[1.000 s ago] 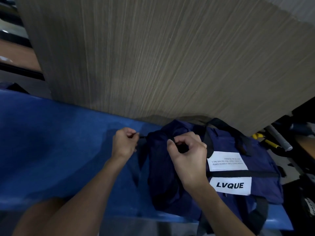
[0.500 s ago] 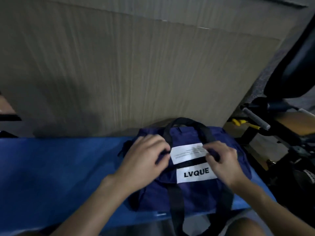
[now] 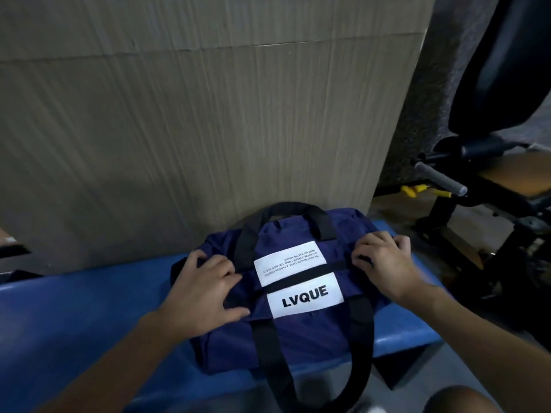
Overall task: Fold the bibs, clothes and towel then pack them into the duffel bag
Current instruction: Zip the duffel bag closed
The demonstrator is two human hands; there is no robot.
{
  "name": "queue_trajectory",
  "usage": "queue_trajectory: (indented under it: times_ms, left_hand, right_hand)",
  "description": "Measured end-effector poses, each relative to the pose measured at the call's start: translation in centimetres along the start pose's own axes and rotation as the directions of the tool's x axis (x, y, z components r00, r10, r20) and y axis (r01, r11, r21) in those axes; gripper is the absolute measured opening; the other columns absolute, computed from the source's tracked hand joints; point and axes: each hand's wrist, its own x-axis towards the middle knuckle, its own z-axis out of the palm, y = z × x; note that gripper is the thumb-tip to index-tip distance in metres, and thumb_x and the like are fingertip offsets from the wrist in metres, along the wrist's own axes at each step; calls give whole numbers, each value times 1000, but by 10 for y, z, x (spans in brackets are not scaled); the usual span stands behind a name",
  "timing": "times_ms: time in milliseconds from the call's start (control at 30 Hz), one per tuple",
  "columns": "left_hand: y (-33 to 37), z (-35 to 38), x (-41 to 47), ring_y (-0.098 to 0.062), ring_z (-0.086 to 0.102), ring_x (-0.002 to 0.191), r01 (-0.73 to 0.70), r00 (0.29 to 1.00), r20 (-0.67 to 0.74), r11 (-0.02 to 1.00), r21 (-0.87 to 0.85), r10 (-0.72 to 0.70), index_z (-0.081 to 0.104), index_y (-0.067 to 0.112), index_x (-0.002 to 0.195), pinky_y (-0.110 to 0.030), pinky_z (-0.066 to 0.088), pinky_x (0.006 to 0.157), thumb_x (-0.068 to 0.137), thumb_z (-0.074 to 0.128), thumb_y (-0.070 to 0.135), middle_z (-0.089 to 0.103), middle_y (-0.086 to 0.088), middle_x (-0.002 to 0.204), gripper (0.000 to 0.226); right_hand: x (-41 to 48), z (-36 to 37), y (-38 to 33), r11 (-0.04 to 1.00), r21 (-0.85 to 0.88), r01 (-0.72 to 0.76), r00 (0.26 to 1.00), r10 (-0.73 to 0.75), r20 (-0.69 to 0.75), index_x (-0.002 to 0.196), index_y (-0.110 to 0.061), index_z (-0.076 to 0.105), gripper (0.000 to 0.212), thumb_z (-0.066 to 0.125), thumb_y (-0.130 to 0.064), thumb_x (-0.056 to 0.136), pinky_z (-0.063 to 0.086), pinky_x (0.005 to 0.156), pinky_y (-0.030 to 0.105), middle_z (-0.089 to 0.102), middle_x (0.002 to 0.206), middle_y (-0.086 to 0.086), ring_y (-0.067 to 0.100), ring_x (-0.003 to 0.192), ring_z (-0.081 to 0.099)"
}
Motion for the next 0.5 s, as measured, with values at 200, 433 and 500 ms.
queue_trajectory:
  times_ms: [200,433,500]
  left_hand:
    - [-13,3,2,-10,56,92,-58,997,-39,996,63,60,77,29,90,-51,28,105,82,43,64,61,14,81,49]
    - [-23,1,6,-12,64,76,46,978,-207,998,33,-38,73,24,81,-50,32,106,96,39,49,62,13,74,45]
    - [-24,-1,6,-13,65,76,97,970,-224,995,8,-92,72,24,84,-49,30,106,98,38,46,62,13,76,43]
  right_hand:
    - [1,-1,8,998,68,5,1000,-6,3,78,-36,65,16,77,-27,79,10,81,28,62,109,-17,13,110,45]
    - [-6,-12,23,982,124,-141,963,107,249,129,-43,55,55,72,-56,79,21,108,53,23,153,-11,20,140,10]
    - [-5,-9,25,956,230,-182,958,120,261,123,-33,63,49,78,-44,77,27,110,52,15,157,1,29,142,15]
